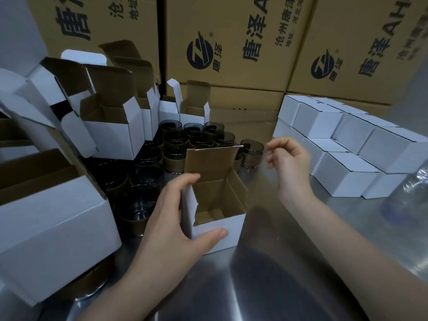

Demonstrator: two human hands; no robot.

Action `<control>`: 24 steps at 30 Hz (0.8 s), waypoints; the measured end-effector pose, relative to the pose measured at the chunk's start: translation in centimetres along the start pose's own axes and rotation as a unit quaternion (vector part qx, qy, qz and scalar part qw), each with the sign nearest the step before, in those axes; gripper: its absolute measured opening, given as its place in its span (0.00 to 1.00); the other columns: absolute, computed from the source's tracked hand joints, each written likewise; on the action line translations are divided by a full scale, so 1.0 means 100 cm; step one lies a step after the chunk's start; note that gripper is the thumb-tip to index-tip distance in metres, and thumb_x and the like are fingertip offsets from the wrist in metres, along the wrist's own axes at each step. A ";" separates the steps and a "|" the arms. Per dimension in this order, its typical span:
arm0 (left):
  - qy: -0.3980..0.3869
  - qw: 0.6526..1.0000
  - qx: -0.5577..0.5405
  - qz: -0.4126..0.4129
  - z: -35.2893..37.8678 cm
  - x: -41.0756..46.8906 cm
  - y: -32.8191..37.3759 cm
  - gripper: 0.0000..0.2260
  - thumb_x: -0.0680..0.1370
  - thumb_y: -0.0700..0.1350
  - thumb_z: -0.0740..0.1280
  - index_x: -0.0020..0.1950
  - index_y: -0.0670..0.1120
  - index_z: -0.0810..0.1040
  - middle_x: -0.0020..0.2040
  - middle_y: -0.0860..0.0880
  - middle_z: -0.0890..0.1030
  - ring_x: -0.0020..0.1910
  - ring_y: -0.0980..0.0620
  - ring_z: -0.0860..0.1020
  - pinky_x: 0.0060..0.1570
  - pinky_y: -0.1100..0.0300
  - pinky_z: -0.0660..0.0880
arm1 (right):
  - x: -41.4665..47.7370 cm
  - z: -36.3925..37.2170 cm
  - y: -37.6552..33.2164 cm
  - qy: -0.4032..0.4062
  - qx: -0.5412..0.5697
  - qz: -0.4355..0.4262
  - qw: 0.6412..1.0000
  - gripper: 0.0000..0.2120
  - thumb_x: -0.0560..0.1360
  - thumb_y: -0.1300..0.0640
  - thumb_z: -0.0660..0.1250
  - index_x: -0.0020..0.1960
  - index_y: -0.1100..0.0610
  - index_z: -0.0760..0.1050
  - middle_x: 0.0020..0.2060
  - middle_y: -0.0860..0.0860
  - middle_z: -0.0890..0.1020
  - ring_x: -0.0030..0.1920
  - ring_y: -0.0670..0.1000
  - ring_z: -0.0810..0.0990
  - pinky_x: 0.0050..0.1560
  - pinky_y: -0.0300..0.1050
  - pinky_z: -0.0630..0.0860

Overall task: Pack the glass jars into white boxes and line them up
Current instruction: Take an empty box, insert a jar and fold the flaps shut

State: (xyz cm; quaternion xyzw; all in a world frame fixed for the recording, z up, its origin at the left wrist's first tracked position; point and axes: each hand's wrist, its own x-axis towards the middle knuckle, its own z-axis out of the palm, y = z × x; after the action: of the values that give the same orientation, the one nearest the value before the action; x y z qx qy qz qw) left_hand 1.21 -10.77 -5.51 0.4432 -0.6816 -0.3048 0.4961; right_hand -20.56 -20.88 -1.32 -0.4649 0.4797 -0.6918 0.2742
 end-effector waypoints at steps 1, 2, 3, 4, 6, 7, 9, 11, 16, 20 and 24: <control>0.001 1.000 -0.001 -0.002 0.000 0.000 0.000 0.37 0.60 0.57 0.78 0.63 0.73 0.64 0.65 0.67 0.71 0.67 0.61 0.71 0.65 0.50 0.73 | 0.005 -0.001 0.004 0.019 -0.014 0.008 1.000 0.19 0.71 0.75 0.55 0.39 0.54 0.75 0.36 0.47 0.77 0.33 0.42 0.74 0.34 0.35 0.72; 0.002 1.000 -0.003 -0.004 0.000 0.000 0.000 0.37 0.60 0.57 0.78 0.63 0.73 0.64 0.65 0.67 0.71 0.67 0.60 0.71 0.65 0.50 0.73 | 0.009 -0.002 0.009 0.022 -0.029 0.015 0.999 0.18 0.72 0.74 0.56 0.43 0.53 0.76 0.40 0.46 0.78 0.37 0.42 0.75 0.38 0.34 0.73; 0.004 1.000 -0.006 -0.005 0.000 0.000 0.001 0.37 0.60 0.58 0.78 0.62 0.73 0.64 0.65 0.66 0.72 0.67 0.60 0.72 0.65 0.50 0.73 | 0.013 -0.001 0.014 0.014 -0.046 0.024 0.999 0.18 0.73 0.73 0.57 0.48 0.53 0.75 0.45 0.46 0.78 0.43 0.43 0.75 0.43 0.35 0.73; 0.006 1.000 -0.008 -0.007 0.000 0.000 0.001 0.37 0.59 0.58 0.78 0.62 0.73 0.64 0.65 0.66 0.72 0.67 0.60 0.72 0.65 0.50 0.73 | 0.016 0.000 0.019 0.000 -0.061 0.034 0.998 0.18 0.74 0.73 0.58 0.53 0.53 0.75 0.51 0.47 0.77 0.48 0.44 0.75 0.48 0.36 0.72; 0.007 1.000 -0.008 -0.009 0.000 0.000 0.001 0.36 0.59 0.57 0.78 0.61 0.74 0.64 0.64 0.66 0.72 0.66 0.60 0.72 0.65 0.50 0.73 | 0.022 0.001 0.030 -0.030 -0.083 0.059 0.994 0.21 0.75 0.71 0.60 0.63 0.54 0.71 0.60 0.49 0.74 0.58 0.45 0.73 0.57 0.38 0.70; 0.007 1.000 -0.006 -0.010 0.000 0.000 0.002 0.36 0.59 0.57 0.78 0.61 0.74 0.63 0.64 0.67 0.72 0.66 0.60 0.72 0.65 0.50 0.73 | 0.024 0.002 0.035 -0.047 -0.088 0.073 0.992 0.23 0.76 0.70 0.62 0.68 0.54 0.69 0.64 0.50 0.72 0.63 0.47 0.72 0.62 0.41 0.70; 0.006 1.000 -0.005 -0.010 0.000 0.000 0.003 0.37 0.60 0.56 0.79 0.61 0.74 0.63 0.64 0.66 0.71 0.66 0.61 0.72 0.65 0.50 0.73 | 0.028 0.003 0.043 -0.078 -0.099 0.089 0.988 0.27 0.77 0.66 0.65 0.73 0.55 0.63 0.69 0.52 0.70 0.70 0.51 0.69 0.71 0.49 0.67; 0.003 1.000 -0.004 -0.009 0.000 0.000 0.004 0.36 0.60 0.56 0.78 0.60 0.75 0.62 0.65 0.66 0.71 0.66 0.63 0.71 0.66 0.51 0.72 | 0.032 0.003 0.049 -0.100 -0.123 0.088 0.983 0.31 0.77 0.61 0.68 0.76 0.53 0.60 0.71 0.51 0.69 0.71 0.51 0.68 0.73 0.53 0.66; -0.002 1.000 -0.006 -0.003 -0.001 0.000 0.003 0.38 0.64 0.51 0.81 0.60 0.76 0.61 0.65 0.67 0.69 0.67 0.63 0.70 0.68 0.50 0.70 | 0.039 0.010 0.057 -0.103 -0.175 0.078 0.976 0.35 0.77 0.56 0.70 0.78 0.52 0.57 0.69 0.50 0.71 0.66 0.49 0.71 0.70 0.49 0.68; -0.006 1.000 -0.006 0.000 -0.001 0.000 0.004 0.38 0.64 0.51 0.81 0.60 0.76 0.61 0.65 0.66 0.68 0.68 0.63 0.69 0.68 0.50 0.70 | 0.042 0.013 0.060 -0.091 -0.193 0.068 0.975 0.34 0.76 0.57 0.71 0.77 0.54 0.60 0.69 0.52 0.72 0.64 0.48 0.72 0.69 0.50 0.70; -0.009 1.000 -0.007 0.002 0.000 0.001 0.004 0.37 0.63 0.52 0.80 0.60 0.77 0.61 0.65 0.68 0.68 0.68 0.64 0.68 0.68 0.52 0.70 | 0.042 0.009 0.060 -0.062 -0.169 0.076 0.981 0.32 0.74 0.59 0.73 0.74 0.56 0.65 0.66 0.55 0.75 0.64 0.53 0.75 0.67 0.51 0.72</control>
State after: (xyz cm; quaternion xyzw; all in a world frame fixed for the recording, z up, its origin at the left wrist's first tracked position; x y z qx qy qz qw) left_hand 1.12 -10.66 -5.11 0.4356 -0.6849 -0.3121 0.4937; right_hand -21.84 -27.03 -5.14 -0.5093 0.6055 -0.5475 0.2724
